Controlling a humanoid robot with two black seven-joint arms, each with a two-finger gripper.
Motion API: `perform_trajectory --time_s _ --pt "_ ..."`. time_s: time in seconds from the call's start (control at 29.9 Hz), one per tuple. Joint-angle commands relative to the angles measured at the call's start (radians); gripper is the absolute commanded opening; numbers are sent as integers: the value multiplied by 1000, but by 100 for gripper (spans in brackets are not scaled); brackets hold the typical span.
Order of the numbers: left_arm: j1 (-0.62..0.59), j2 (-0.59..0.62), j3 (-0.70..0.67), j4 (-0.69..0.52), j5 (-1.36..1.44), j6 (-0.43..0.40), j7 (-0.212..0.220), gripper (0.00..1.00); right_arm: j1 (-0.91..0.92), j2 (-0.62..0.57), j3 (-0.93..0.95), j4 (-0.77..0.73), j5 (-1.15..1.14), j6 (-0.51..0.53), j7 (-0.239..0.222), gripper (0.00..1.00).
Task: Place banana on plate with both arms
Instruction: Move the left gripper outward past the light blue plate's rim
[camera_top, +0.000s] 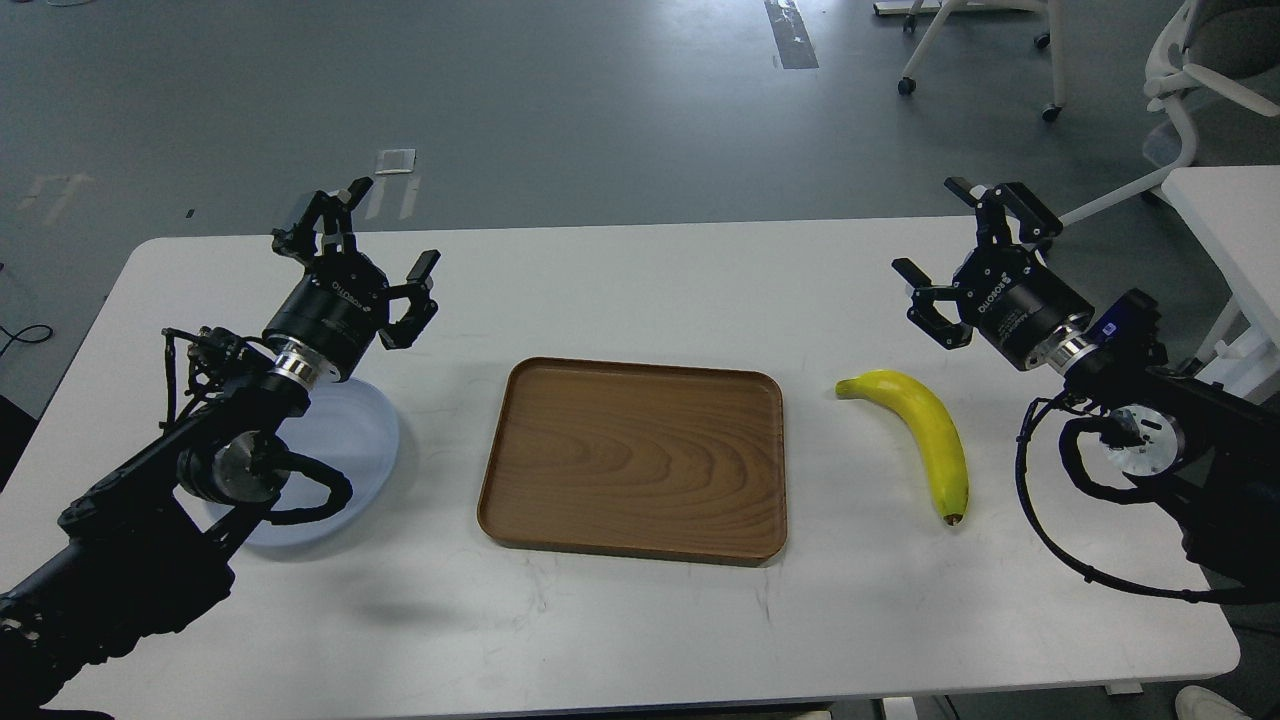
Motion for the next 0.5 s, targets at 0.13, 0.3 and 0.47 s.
perform_trajectory --time_s 0.13,0.3,0.47 --pt "0 6 -1 -1 1 -4 -2 99 0 3 0 -8 -1 0 0 99" --pt "2 10 2 0 -1 -12 -2 99 0 2 0 -10 -1 0 0 99" --pt "2 39 14 19 1 -29 -3 99 0 2 -5 -8 -4 0 0 99"
